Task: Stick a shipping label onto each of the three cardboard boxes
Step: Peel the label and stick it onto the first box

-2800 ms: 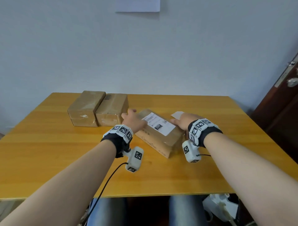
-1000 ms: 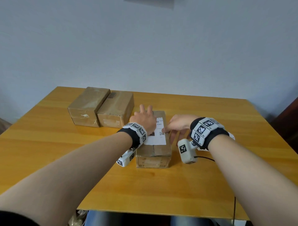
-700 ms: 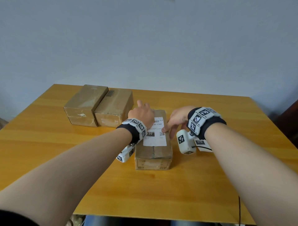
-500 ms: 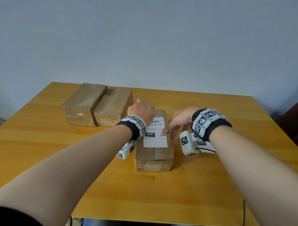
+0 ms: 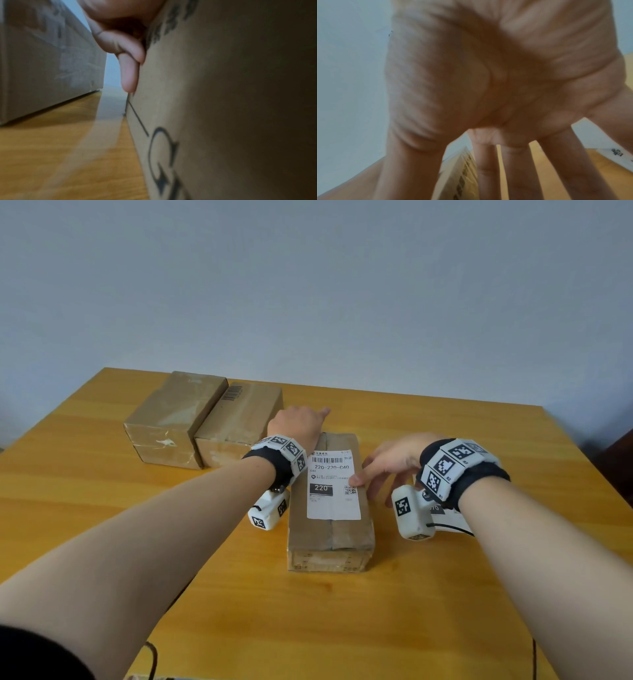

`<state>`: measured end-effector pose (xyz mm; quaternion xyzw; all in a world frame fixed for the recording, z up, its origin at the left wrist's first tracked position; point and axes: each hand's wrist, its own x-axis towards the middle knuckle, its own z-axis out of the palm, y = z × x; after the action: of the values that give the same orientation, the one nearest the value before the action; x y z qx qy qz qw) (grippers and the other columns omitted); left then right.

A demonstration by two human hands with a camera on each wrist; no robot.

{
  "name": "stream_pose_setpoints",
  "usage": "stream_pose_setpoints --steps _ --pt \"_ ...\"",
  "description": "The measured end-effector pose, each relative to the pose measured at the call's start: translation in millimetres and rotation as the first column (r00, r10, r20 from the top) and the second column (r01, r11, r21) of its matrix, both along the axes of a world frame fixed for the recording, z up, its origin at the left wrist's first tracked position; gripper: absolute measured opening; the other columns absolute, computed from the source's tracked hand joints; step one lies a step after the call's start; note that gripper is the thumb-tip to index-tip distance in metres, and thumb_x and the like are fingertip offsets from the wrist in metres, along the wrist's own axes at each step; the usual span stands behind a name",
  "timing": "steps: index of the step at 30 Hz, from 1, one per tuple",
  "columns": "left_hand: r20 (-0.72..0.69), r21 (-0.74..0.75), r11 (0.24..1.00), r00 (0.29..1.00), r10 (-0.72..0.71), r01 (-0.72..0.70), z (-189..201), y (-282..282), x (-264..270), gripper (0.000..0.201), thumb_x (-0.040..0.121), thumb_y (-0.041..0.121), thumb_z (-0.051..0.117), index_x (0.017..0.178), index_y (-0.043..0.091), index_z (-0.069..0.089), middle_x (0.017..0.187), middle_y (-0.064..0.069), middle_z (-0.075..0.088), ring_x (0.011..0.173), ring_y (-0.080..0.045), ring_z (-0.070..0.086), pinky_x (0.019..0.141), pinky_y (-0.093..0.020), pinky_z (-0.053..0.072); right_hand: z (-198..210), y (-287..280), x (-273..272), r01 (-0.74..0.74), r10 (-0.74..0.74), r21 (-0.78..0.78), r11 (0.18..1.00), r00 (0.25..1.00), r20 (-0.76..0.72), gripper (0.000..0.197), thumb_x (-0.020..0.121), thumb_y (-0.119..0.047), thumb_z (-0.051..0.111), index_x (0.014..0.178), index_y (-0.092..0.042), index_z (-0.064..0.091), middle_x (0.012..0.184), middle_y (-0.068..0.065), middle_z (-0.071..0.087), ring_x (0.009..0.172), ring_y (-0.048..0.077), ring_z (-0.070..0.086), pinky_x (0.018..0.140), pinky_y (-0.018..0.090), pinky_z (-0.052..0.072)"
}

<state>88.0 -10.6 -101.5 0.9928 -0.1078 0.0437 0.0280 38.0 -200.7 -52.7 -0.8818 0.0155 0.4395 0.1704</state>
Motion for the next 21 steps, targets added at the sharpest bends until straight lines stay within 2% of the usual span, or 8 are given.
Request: stream_pose_setpoints --steps 3,6,8,10,13,15,19,21 --pt "-0.009 -0.057 0.998 0.999 -0.034 0.033 0 9 0 0.035 0.11 0.02 0.032 0.132 0.023 0.06 0.078 -0.009 0.062 0.075 -0.033 0.066 0.072 -0.049 0.059 -3 -3 0 0.044 -0.045 0.044 0.998 0.999 0.013 0.061 0.087 -0.057 0.075 0.138 -0.028 0.056 0.114 0.0 0.079 0.106 0.026 0.075 0.07 0.029 0.055" --pt "-0.022 -0.204 0.978 0.999 -0.043 0.037 -1 19 -7 0.039 0.111 0.033 0.031 0.12 0.014 0.065 0.093 -0.008 0.07 0.086 -0.032 0.067 0.083 -0.048 0.055 -9 -4 3 0.085 -0.091 0.079 0.993 0.993 0.076 0.113 0.081 -0.049 0.084 0.165 -0.029 0.011 0.14 0.011 0.067 0.094 0.019 0.072 0.071 0.035 0.055" --pt "-0.069 -0.397 0.918 0.997 -0.018 -0.011 -2 26 -15 0.046 0.108 0.049 0.033 0.119 0.013 0.06 0.098 -0.001 0.068 0.087 -0.025 0.064 0.084 -0.042 0.053 -9 -3 4 0.051 -0.061 0.069 0.996 0.985 0.16 0.132 0.075 -0.048 0.089 0.165 -0.034 -0.006 0.162 0.014 0.042 0.105 0.024 0.067 0.07 0.037 0.055" --pt "-0.104 -0.511 0.858 0.994 -0.014 -0.042 -3 30 -25 0.052 0.104 0.055 0.04 0.135 0.014 0.05 0.111 -0.002 0.067 0.092 -0.023 0.066 0.086 -0.045 0.056 -6 -1 2 -0.044 0.028 0.052 0.998 0.96 0.278 0.14 0.071 -0.047 0.092 0.164 -0.037 -0.012 0.172 0.012 0.02 0.129 0.03 0.058 0.076 0.037 0.056" --pt "-0.259 -0.632 0.768 0.962 -0.087 -0.1 3 35 -40 0.067 0.102 0.053 0.047 0.154 0.017 0.027 0.144 -0.015 0.053 0.112 -0.029 0.064 0.088 -0.045 0.057 -5 3 3 -0.167 0.103 0.111 0.98 0.894 0.435 0.143 0.064 -0.045 0.097 0.165 -0.036 -0.004 0.175 0.001 0.007 0.156 0.026 0.025 0.111 0.043 0.043" --pt "-0.35 -0.68 0.722 0.921 -0.171 -0.124 9 38 -50 0.072 0.102 0.05 0.051 0.159 0.022 0.017 0.159 -0.013 0.036 0.123 -0.026 0.058 0.09 -0.042 0.056 -5 8 2 -0.209 0.14 0.118 0.971 0.892 0.43 0.134 0.065 -0.047 0.096 0.165 -0.035 0.008 0.172 -0.004 0.021 0.154 0.021 0.029 0.122 0.046 0.032" --pt "-0.382 -0.63 0.769 0.905 -0.188 -0.106 20 38 -67 0.072 0.099 0.05 0.056 0.158 0.025 0.024 0.163 -0.007 0.033 0.131 -0.025 0.054 0.1 -0.041 0.052 -3 12 -6 -0.184 0.118 0.11 0.977 0.89 0.441 0.109 0.074 -0.047 0.091 0.162 -0.032 0.028 0.162 -0.006 0.042 0.143 0.019 0.044 0.116 0.038 0.037" --pt "-0.343 -0.564 0.823 0.926 -0.157 -0.07 26 35 -73 0.064 0.1 0.048 0.056 0.154 0.022 0.036 0.158 -0.006 0.041 0.133 -0.023 0.052 0.1 -0.035 0.047 -1 8 -12 -0.117 0.045 0.112 0.987 0.861 0.506 0.094 0.079 -0.044 0.087 0.158 -0.03 0.038 0.15 -0.003 0.055 0.123 0.017 0.058 0.097 0.032 0.047"
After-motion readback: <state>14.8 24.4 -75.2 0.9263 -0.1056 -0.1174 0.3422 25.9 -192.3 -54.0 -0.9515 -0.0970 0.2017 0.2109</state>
